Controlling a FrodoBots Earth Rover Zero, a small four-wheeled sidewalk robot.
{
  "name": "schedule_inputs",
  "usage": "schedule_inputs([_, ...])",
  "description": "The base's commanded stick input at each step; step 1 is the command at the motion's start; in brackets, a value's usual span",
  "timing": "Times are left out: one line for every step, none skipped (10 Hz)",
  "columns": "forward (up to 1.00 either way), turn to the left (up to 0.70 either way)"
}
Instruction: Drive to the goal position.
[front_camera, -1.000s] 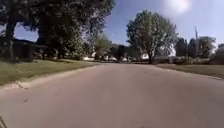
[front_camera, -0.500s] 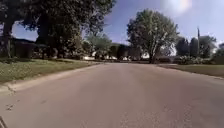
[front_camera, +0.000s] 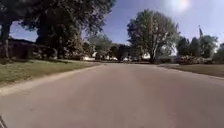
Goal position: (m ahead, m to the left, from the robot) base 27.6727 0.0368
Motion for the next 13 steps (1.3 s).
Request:
schedule_inputs([0.70, 0.00])
schedule_inputs([0.70, 0.00])
schedule_inputs([0.70, 0.00])
schedule_inputs([0.70, 0.00])
schedule_inputs([0.70, 0.00])
schedule_inputs([0.70, 0.00])
schedule_inputs([0.70, 0.00])
schedule_inputs([0.70, 0.00])
schedule_inputs([0.70, 0.00])
schedule_inputs([0.70, 0.00])
schedule_inputs([0.70, 0.00])
schedule_inputs([0.70, 0.00])
schedule_inputs([0.70, 0.00])
